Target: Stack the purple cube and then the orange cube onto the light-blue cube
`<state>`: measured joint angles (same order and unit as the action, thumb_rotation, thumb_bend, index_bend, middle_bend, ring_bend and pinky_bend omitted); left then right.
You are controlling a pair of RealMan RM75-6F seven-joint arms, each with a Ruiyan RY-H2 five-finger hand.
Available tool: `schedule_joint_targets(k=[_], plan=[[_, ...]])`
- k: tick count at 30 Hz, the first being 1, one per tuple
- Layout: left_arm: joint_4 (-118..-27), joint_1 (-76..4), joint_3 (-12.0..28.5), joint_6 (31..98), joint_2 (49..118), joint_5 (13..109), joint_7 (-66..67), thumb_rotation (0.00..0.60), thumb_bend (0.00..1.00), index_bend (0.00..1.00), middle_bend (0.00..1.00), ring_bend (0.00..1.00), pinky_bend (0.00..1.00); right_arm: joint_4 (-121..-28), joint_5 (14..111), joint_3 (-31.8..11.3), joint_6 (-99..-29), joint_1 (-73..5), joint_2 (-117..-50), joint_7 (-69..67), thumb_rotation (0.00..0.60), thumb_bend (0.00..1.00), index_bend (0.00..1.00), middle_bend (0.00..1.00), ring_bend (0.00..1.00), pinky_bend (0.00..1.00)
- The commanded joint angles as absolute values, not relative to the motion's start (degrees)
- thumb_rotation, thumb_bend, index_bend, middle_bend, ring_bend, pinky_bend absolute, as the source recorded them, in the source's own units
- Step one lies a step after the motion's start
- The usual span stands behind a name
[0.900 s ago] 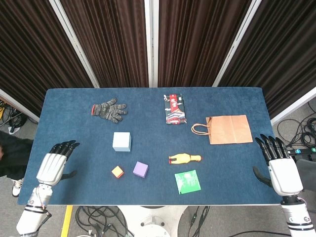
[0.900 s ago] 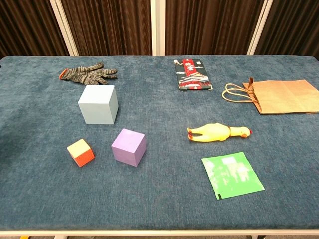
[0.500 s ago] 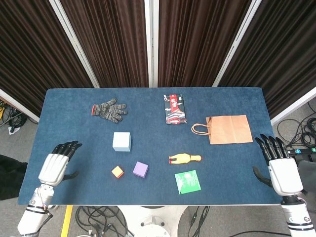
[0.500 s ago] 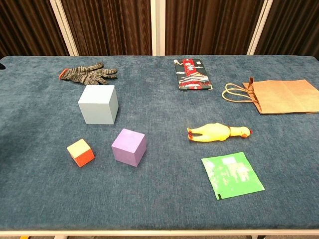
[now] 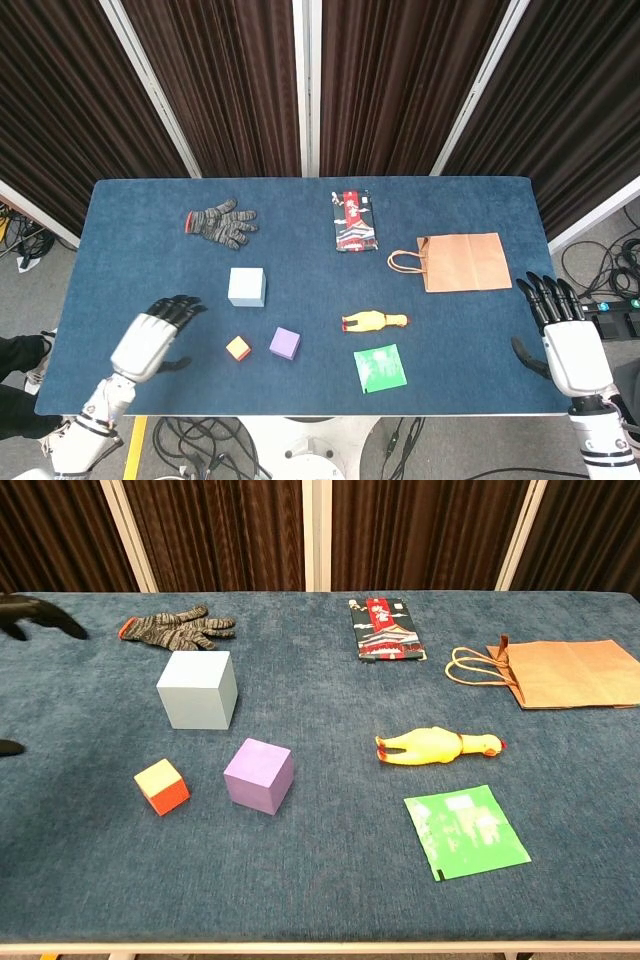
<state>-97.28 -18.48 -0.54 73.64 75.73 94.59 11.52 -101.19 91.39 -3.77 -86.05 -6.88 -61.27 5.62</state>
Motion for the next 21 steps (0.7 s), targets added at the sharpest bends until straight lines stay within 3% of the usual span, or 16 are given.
schedule_joint_targets(k=[1, 11, 21], plan=[[-99.4, -20.8, -0.9, 70.6, 75.7, 95.9, 12.8, 0.6, 0.16, 0.28, 0.31, 0.19, 0.27, -101.2, 90.6, -4.0, -85.6, -7.0, -61.1, 5.5, 0.6, 0.23, 0.07, 0.03, 0.0, 0.0], [-104.5, -26.9, -0.1, 60.3, 78.6, 93.7, 19.5, 0.6, 0.16, 0.31, 0.34, 0.22, 0.31, -100.9, 88.8, -6.1, -88.7, -6.0, -59.9, 1.0, 0.6, 0.23, 0.07, 0.04, 0.0, 0.0], [-105.6, -32.4, 4.7, 53.3, 85.2, 83.8, 29.7, 0.6, 0.17, 0.31, 0.35, 0.23, 0.33, -100.5, 88.6, -6.7, -89.1, -6.0, -59.2, -1.7, 0.6, 0.23, 0.07, 0.04, 0.0, 0.0]])
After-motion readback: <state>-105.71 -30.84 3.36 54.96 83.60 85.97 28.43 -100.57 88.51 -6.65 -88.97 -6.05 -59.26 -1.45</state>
